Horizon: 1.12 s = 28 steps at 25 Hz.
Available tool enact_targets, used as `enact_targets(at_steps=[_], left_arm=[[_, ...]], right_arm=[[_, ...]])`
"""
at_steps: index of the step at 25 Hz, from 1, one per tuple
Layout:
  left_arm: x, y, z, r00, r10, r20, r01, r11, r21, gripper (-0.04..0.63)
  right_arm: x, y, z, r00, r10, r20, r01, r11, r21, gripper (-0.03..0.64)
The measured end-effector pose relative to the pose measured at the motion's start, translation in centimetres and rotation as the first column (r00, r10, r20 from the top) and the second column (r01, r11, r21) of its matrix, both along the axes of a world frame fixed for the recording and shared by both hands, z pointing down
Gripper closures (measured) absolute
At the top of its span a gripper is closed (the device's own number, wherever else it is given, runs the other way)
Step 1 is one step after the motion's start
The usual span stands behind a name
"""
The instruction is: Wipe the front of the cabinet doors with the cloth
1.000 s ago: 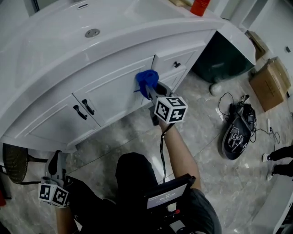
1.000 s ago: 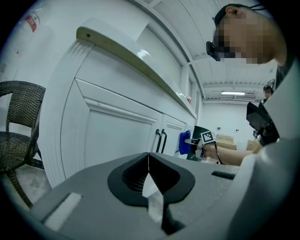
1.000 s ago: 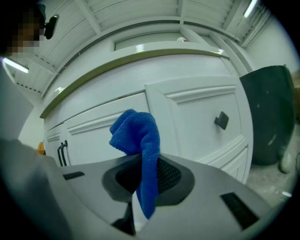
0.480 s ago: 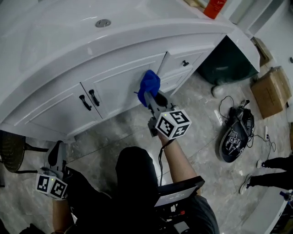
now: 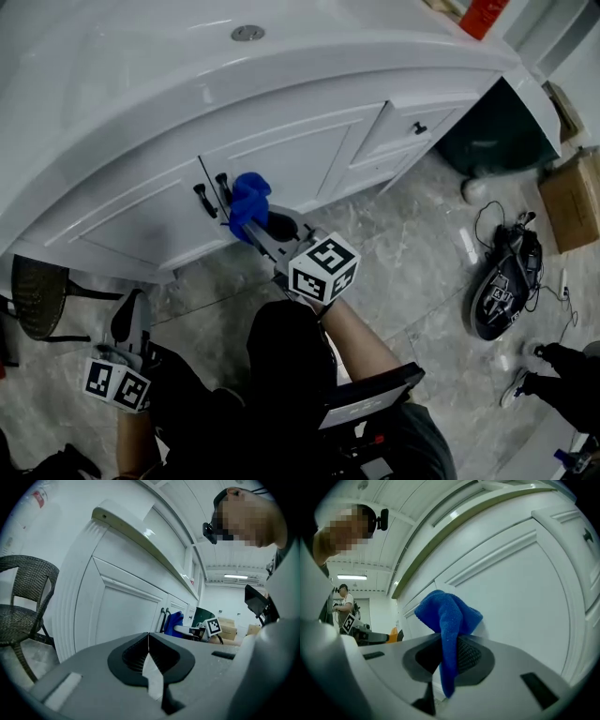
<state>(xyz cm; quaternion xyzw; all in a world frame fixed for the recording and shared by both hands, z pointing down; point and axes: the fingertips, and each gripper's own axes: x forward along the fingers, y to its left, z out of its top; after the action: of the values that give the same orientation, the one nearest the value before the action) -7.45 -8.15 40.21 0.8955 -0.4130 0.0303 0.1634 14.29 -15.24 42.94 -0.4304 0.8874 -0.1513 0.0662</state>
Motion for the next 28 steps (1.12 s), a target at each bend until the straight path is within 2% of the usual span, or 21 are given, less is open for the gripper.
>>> enact_targets(at_steps=[6, 10, 14, 18, 25, 28], left_arm=[[-1.1, 0.1, 0.3, 1.0, -0.029, 0.004, 0.029, 1.0, -0.009, 0.592], [-0.4, 0.0, 0.7, 1.0, -0.018, 0.002, 0.018, 1.0, -0.014, 0.592], [0.9, -0.2, 0.8, 1.0, -0.001, -0.01, 0.001, 1.0, -0.014, 0.592], [2.4, -0.2, 0.8, 1.0, 0.02, -0.023, -0.02, 1.0, -0.014, 0.592], [4.1, -0.3, 0.7, 0.999, 0.04, -0.003, -0.04, 0.999, -0.01, 0.592], [4.1, -0.5, 1.0, 0.999, 0.041, 0.017, -0.041, 0.999, -0.016, 0.592]], right_arm=[[1.1, -1.7, 2.5, 0.996, 0.039, -0.082, -0.041, 0.999, -0.018, 0.565], [4.6, -3.1, 3.9, 0.973, 0.17, -0.153, -0.176, 0.984, -0.021, 0.566], [8.6, -3.5, 4.8, 0.945, 0.272, -0.181, -0.281, 0.959, -0.025, 0.566], [14.1, -3.4, 5.4, 0.906, 0.374, -0.198, -0.39, 0.919, -0.049, 0.566], [23.9, -2.3, 6.4, 0.808, 0.549, -0.212, -0.573, 0.816, -0.071, 0.566], [25.8, -1.9, 7.0, 0.792, 0.57, -0.217, -0.597, 0.798, -0.08, 0.566]])
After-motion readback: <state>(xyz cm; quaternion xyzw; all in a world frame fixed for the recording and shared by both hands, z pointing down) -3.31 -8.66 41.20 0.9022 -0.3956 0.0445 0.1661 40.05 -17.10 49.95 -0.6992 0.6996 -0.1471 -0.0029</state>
